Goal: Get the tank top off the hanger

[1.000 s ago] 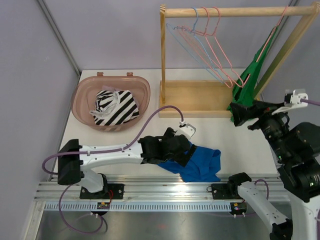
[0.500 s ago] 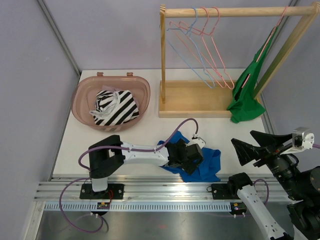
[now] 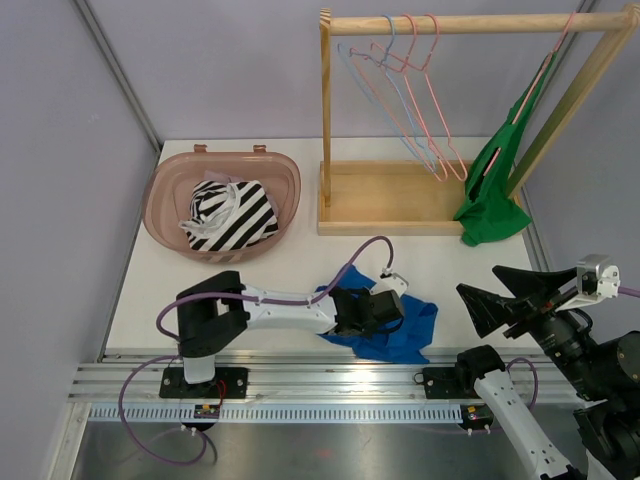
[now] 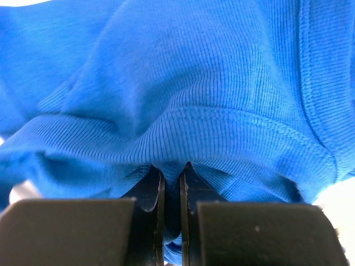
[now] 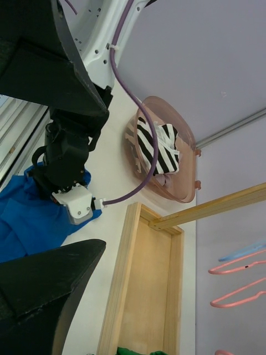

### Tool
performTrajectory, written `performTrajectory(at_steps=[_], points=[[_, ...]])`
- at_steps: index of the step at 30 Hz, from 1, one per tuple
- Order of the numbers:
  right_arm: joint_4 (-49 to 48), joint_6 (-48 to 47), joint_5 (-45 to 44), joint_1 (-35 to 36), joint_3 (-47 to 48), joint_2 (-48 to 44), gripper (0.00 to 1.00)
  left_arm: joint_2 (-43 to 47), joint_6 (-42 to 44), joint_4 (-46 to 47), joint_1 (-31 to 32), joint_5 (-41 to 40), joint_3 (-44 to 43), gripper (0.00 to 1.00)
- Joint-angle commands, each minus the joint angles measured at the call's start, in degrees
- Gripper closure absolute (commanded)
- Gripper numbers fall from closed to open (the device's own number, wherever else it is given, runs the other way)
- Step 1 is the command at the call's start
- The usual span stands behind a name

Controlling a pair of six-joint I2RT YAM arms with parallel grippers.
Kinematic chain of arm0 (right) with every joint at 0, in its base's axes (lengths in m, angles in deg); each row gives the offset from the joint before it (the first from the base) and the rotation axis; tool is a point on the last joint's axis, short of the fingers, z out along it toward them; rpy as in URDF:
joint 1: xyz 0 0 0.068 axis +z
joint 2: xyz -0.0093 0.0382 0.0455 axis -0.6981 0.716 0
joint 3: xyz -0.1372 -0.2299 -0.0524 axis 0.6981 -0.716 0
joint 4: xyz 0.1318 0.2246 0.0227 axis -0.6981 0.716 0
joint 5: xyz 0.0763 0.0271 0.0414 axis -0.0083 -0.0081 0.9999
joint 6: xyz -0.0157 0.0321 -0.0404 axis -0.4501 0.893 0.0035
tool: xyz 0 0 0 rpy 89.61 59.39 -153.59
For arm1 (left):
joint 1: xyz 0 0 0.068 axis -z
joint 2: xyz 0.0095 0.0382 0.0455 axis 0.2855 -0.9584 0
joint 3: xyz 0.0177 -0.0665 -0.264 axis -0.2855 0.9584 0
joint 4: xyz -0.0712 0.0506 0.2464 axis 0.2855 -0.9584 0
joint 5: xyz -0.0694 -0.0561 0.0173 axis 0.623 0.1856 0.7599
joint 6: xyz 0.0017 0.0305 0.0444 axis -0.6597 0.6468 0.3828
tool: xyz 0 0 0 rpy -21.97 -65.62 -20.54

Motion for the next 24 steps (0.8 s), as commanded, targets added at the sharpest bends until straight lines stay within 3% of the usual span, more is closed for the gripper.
performTrajectory(at_steps=[1, 6, 15, 21, 24], points=[[0.2, 0.2, 1.1, 0.2, 0.8, -0.7, 0.0, 9.2, -1.4, -5.5, -0.5, -9.5, 0.3, 1.0], [0.3, 0.0, 0.8, 0.2, 0.8, -0.8, 0.01, 17.7, -1.5, -12.0, -3.5, -16.0, -1.5, 1.0], [0.3, 0.3, 0.9, 0.2, 0.7, -0.6, 0.0, 30.7, 0.7, -24.3, -15.6, -19.1, -9.8, 1.0], [0.1, -0.2, 0.1, 0.2, 0.1, -0.2, 0.01, 37.2, 5.3, -27.9, -29.9, -15.3, -15.7, 1.0], [-0.7, 0.1, -0.1, 0.3, -0.7, -0.1, 0.01, 37.5, 7.6, -28.2, -44.7, -9.5, -17.9, 1.0]])
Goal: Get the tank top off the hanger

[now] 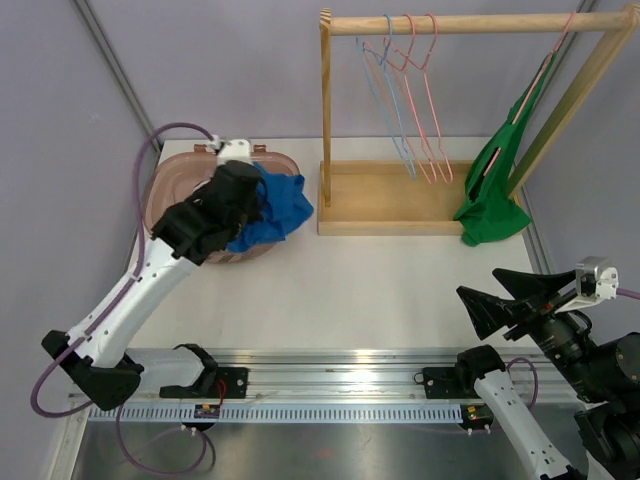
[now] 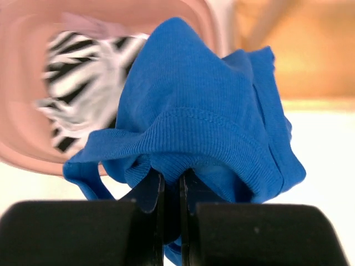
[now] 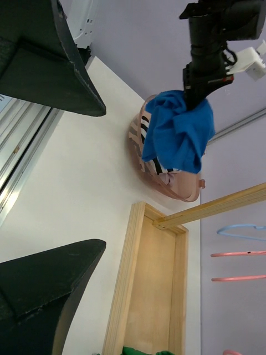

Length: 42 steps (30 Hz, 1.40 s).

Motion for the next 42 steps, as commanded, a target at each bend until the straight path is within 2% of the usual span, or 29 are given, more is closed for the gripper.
performTrajectory(at_steps=[1, 6, 9, 11, 12, 13, 14, 16, 17, 18, 19, 20, 21, 23, 26, 29, 30, 33, 36, 42], points=[[-2.3, 0.3, 0.0, 0.2, -1.1, 0.6, 0.0, 1.1, 3.7, -0.4, -13.1, 6.0, -4.3, 1.0], [-3.4, 1.2, -1.5, 0.2, -2.5, 2.1, 0.01, -2.7, 4.5, 2.5, -34.3, 22.9, -8.4, 1.0], [-4.6, 2.1, -2.0, 0.2, -3.7, 2.4, 0.01, -10.0, 5.6, 2.6, -40.4, 29.9, -13.5, 1.0], [-6.2, 2.8, -2.0, 0.2, -5.3, 2.3, 0.01, -16.2, 6.0, 2.7, -42.4, 32.4, -15.8, 1.0], [-6.7, 3.1, -2.6, 0.2, -5.9, 2.6, 0.0, -18.0, 5.9, 2.9, -43.9, 36.6, -16.0, 0.98], [-7.2, 3.6, -3.2, 0.2, -6.8, 2.7, 0.0, -19.4, 5.9, 3.5, -44.7, 38.1, -15.9, 0.93], [-7.2, 3.9, -3.6, 0.2, -7.1, 3.7, 0.01, -21.6, 5.8, 4.0, -45.3, 40.1, -15.3, 0.7], [-7.0, 4.5, -5.5, 0.2, -7.5, 5.2, 0.01, -23.6, 6.1, 4.8, -46.5, 45.3, -15.6, 0.67], [-7.0, 4.6, -5.8, 0.2, -7.5, 7.0, 0.01, -25.3, 6.9, 4.5, -46.7, 46.5, -16.5, 0.6], [-6.7, 4.7, -6.4, 0.2, -7.4, 7.9, 0.01, -25.9, 7.3, 2.8, -46.6, 48.5, -17.3, 0.43], [-6.4, 5.0, -6.8, 0.3, -7.0, 8.9, 0.0, -26.0, 7.6, 2.4, -46.6, 49.3, -17.5, 0.3], [-6.2, 5.4, -7.3, 0.2, -6.7, 9.7, 0.01, -25.4, 7.7, 2.3, -46.5, 49.3, -17.2, 0.09], [-5.9, 5.4, -8.0, 0.3, -6.3, 11.2, 0.01, -22.8, 7.5, 2.7, -46.2, 48.5, -16.2, 0.01], [-5.9, 4.7, -8.6, 0.2, -5.1, 12.3, 0.0, -19.3, 7.6, 3.0, -45.5, 47.9, -15.3, 0.01], [-5.2, 3.2, -14.5, 0.2, -2.1, 14.1, 0.0, -9.8, 8.2, 3.5, -41.6, 44.6, -12.2, 0.01], [-2.1, 2.1, -22.6, 0.2, 3.2, 18.1, 0.0, -1.3, 8.9, 4.0, -29.8, 36.1, -8.3, 0.01], [-1.1, 1.8, -25.5, 0.3, 4.6, 20.8, 0.01, 0.3, 9.0, 3.2, -23.5, 30.6, -7.5, 0.01], [1.6, -0.2, -30.2, 0.2, 10.2, 26.5, 0.01, 6.5, 7.5, 1.8, -14.5, 23.1, -3.3, 0.01], [1.6, -2.2, -35.9, 0.2, 14.1, 30.8, 0.0, 13.9, 5.9, 1.9, -9.8, 20.2, 4.3, 0.01], [1.7, -3.0, -41.2, 0.3, 22.1, 41.2, 0.01, 27.4, 7.2, 3.0, -8.6, 20.7, 17.9, 0.01]])
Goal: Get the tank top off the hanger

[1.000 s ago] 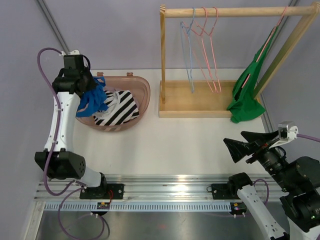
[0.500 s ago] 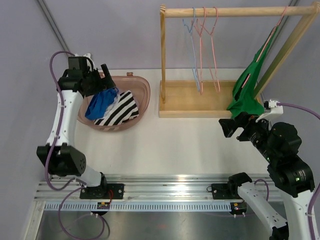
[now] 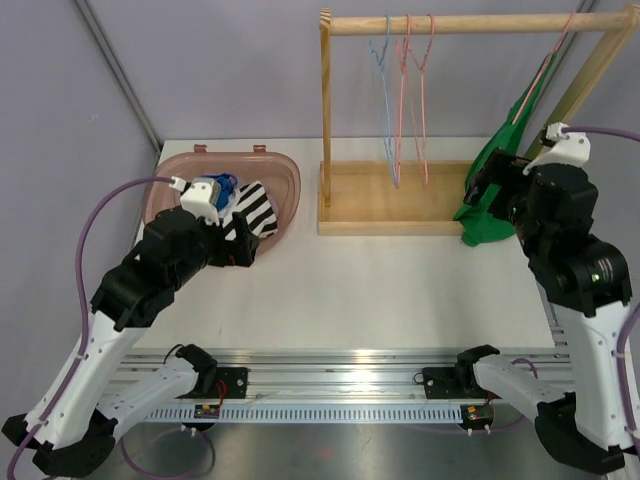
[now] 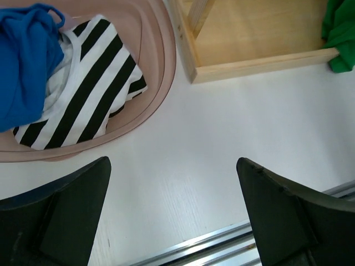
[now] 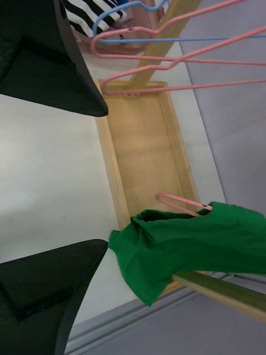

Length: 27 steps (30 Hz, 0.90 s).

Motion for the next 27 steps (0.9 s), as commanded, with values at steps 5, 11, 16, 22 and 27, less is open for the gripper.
performTrajectory(at_steps=[5, 11, 16, 22, 27], points=[[0.2, -2.6, -10.9, 0.2, 13.4, 13.5, 0.02, 11.6, 1.4, 4.0, 0.4, -5.8, 12.2, 0.01], [-0.1, -4.5, -13.1, -3.4, 22.7, 22.0, 0.1, 16.2, -0.8, 5.5, 0.3, -8.4, 16.9, 0.01], [0.5, -5.9, -10.5, -7.6, 30.0, 28.2, 0.17, 17.6, -1.4, 5.5, 0.3, -10.6, 17.6, 0.01], [-3.1, -7.3, -5.8, -12.4, 32.8, 33.7, 0.26, 16.2, -0.9, 5.8, 0.3, -8.5, 17.9, 0.01], [-4.8, -8.7, -6.3, -14.3, 38.2, 40.1, 0.36, 15.8, -0.7, 6.2, 0.3, -6.3, 18.2, 0.01]])
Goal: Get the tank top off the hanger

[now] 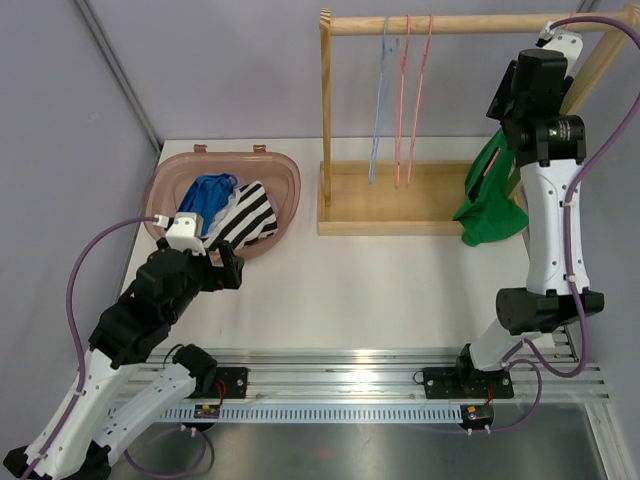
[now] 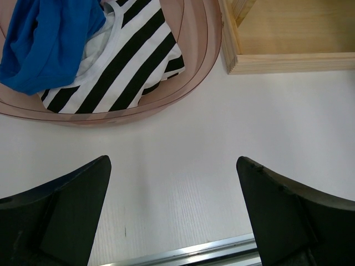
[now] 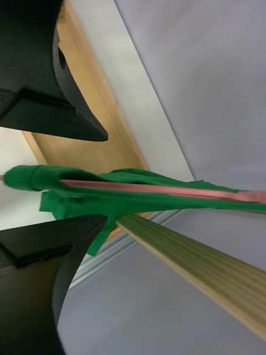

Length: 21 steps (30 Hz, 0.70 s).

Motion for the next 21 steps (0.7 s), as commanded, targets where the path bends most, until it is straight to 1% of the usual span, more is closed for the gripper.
performTrajectory(at_steps=[1, 4, 6, 8, 10, 12, 16, 21], points=[[-3.7, -2.4, 0.9, -1.2, 6.4, 3.7, 0.38, -0.3, 0.3, 3.2, 0.2, 1.7, 0.4, 0.01], [-2.7, -3.5, 1.1, -1.9, 10.1, 7.5, 0.47, 0.1, 0.4, 3.5, 0.3, 2.4, 0.7, 0.01], [-1.8, -4.0, 0.8, -1.9, 11.6, 9.3, 0.58, 0.2, 0.5, 3.6, 0.3, 3.0, 0.7, 0.01], [-1.6, -4.2, -0.3, -1.9, 11.9, 10.1, 0.64, 0.1, 0.5, 3.7, 0.3, 3.2, 0.7, 0.01], [-2.3, -4.6, -0.6, -1.9, 11.3, 9.8, 0.74, 0.1, 0.6, 3.8, 0.3, 3.4, 0.7, 0.01], [-2.5, -4.7, -0.3, -1.9, 11.0, 9.1, 0.8, 0.0, 0.6, 3.8, 0.3, 3.6, 0.7, 0.01], [-2.5, -4.4, 3.9, -1.9, 11.3, 7.6, 0.99, -0.2, 0.6, 3.8, 0.3, 3.5, 0.7, 0.01], [-4.4, -5.0, 12.9, -2.0, 10.6, 3.8, 1.0, -0.2, 0.5, 3.5, 0.3, 2.8, 0.7, 0.01]])
